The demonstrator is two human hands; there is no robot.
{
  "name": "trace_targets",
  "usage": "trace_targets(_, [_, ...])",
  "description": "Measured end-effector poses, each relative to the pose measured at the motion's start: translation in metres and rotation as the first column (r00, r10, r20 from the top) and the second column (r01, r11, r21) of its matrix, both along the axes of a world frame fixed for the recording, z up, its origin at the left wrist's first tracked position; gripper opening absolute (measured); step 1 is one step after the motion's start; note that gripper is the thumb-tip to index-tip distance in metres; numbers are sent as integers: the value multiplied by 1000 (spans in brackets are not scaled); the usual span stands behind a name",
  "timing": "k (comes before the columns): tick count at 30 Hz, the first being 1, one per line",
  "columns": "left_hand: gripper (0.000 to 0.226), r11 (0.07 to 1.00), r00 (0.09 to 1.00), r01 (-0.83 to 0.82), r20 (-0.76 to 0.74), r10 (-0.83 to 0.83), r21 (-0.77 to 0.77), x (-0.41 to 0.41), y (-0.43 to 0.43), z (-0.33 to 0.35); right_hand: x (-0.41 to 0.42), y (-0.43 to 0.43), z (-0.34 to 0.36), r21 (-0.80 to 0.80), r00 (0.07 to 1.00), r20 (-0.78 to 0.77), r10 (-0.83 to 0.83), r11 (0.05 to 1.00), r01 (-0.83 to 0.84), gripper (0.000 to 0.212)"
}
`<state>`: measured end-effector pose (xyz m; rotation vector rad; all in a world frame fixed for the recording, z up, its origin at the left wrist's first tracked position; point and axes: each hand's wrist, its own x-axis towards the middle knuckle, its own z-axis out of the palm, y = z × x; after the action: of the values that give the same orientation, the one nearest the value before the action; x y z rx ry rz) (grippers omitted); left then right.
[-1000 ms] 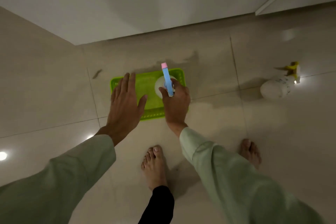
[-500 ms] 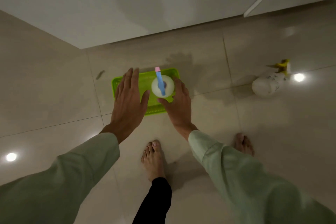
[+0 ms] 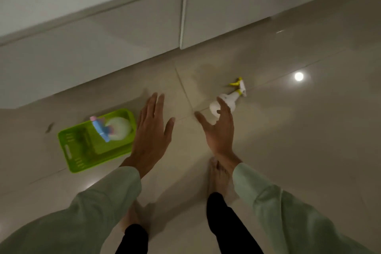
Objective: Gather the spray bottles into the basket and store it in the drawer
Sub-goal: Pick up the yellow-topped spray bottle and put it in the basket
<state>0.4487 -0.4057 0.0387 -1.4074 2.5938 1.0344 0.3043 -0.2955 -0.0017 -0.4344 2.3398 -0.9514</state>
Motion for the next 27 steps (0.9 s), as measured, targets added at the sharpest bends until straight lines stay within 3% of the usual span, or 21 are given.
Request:
trace_targets(6, [68, 989, 992, 105, 54, -111, 107, -100, 18, -60, -106, 12, -60, 79, 897, 207, -392, 920, 384, 74])
trace_targets(10, [68, 981, 987, 140, 64, -149, 134, -143, 20, -108, -156, 13, -115, 248, 686, 397, -610, 791, 559, 68])
trace_targets(16, [68, 979, 981, 162, 85, -173, 124, -165, 19, -154, -166, 2, -169, 300, 571, 556, -604, 787, 539, 38])
trace_targets(19, [69, 979, 981, 159, 89, -171, 128, -163, 20, -166, -165, -5, -179, 272, 538, 583, -609, 770, 577, 34])
trace_targets(21, [69, 980, 982, 151, 92, -163, 127, -160, 20, -168, -167, -7, -180, 242, 544, 591, -596, 774, 585, 34])
trace_targets(25, [69, 984, 986, 130, 92, -142, 125, -145, 14, -153, -164, -10, -162, 219, 566, 608, -557, 803, 555, 12])
trace_targets(27, [68, 986, 988, 114, 92, -125, 119, -135, 10, -140, -160, -13, -145, 213, 580, 621, -527, 826, 522, 16])
